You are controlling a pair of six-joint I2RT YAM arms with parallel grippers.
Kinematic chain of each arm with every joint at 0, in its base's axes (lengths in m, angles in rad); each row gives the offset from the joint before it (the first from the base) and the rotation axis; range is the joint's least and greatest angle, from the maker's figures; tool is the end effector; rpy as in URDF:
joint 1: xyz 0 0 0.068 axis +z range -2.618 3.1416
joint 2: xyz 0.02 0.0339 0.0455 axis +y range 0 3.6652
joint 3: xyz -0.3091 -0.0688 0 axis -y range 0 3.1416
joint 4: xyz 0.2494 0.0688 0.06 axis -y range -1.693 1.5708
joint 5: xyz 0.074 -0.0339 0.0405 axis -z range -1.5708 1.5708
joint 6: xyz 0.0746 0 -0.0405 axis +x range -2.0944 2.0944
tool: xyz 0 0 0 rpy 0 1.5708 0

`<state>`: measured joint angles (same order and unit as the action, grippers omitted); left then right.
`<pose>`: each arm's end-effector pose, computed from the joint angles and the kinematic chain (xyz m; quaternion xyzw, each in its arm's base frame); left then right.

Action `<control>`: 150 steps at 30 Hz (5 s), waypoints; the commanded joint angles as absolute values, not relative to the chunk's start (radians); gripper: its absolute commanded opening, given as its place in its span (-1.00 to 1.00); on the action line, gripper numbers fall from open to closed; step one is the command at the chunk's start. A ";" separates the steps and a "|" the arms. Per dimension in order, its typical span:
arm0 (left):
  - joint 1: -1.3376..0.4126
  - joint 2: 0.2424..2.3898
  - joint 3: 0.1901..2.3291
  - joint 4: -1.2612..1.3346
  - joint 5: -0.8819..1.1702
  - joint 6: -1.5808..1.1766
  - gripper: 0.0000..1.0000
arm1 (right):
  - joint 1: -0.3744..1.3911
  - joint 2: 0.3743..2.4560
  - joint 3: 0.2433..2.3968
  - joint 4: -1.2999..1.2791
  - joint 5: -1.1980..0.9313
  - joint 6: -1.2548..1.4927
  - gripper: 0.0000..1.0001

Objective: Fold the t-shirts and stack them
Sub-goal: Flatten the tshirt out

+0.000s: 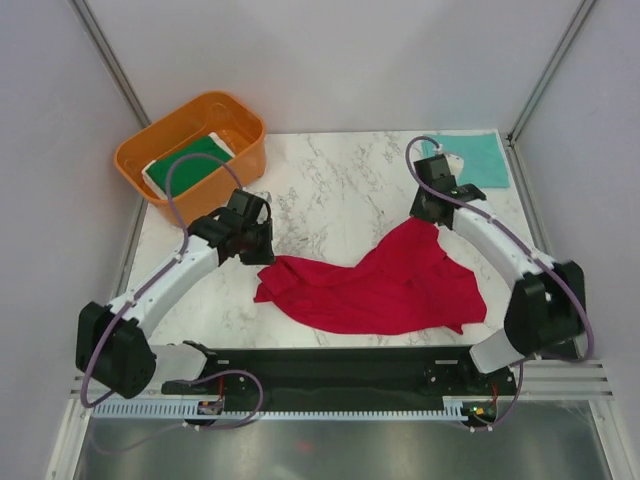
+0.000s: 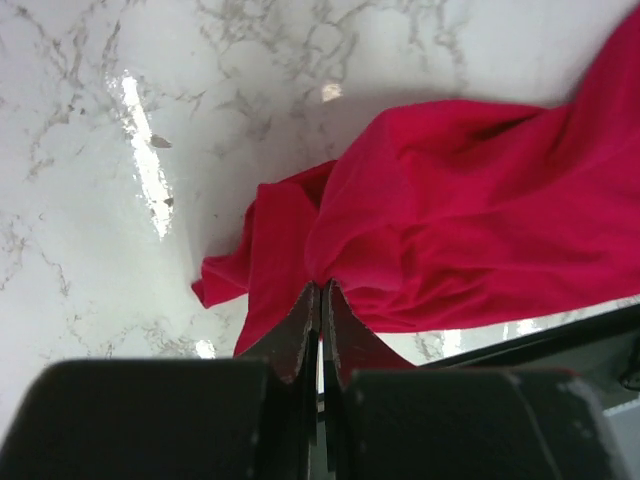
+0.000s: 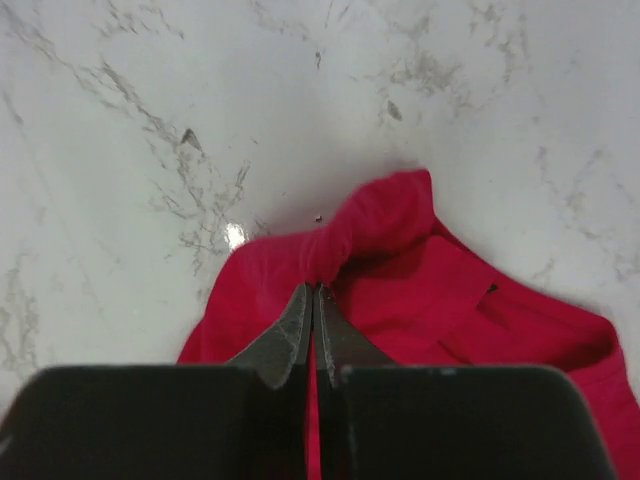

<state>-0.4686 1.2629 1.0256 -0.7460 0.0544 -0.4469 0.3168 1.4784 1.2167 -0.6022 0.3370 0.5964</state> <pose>0.2347 -0.1234 0.2842 0.0183 0.9567 -0.1513 0.2481 0.3324 0.0830 0.3049 0.1864 0.9078 0.0092 0.3756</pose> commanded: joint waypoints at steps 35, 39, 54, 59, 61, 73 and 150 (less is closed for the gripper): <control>-0.221 1.445 1.017 -0.566 0.321 -0.423 -0.89 | 0.014 1.522 0.901 -0.359 0.152 0.704 -0.21; -0.221 1.453 1.017 -0.563 0.330 -0.423 -0.89 | 0.015 1.516 0.861 -0.318 0.126 0.718 -0.22; -0.221 1.466 1.017 -0.552 0.350 -0.425 -0.91 | 0.015 1.569 0.831 -0.258 0.127 0.719 -0.22; -0.222 1.470 1.019 -0.552 0.356 -0.423 -0.92 | 0.014 1.577 0.821 -0.239 0.135 0.719 -0.22; -0.222 1.471 1.020 -0.551 0.354 -0.422 -0.92 | 0.014 1.580 0.813 -0.232 0.136 0.719 -0.22; -0.222 1.482 1.031 -0.552 0.347 -0.420 -0.95 | 0.014 1.562 0.804 -0.225 0.178 0.704 -0.95; -0.506 1.605 1.019 -0.614 -0.092 -0.201 -0.75 | 0.015 1.341 0.811 -0.408 0.155 0.606 -0.57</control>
<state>-0.4984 1.6085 0.9810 -0.6151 -0.0765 -0.2405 0.0151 1.3312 0.8135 -0.4320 0.1200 0.6018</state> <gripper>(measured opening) 0.177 0.192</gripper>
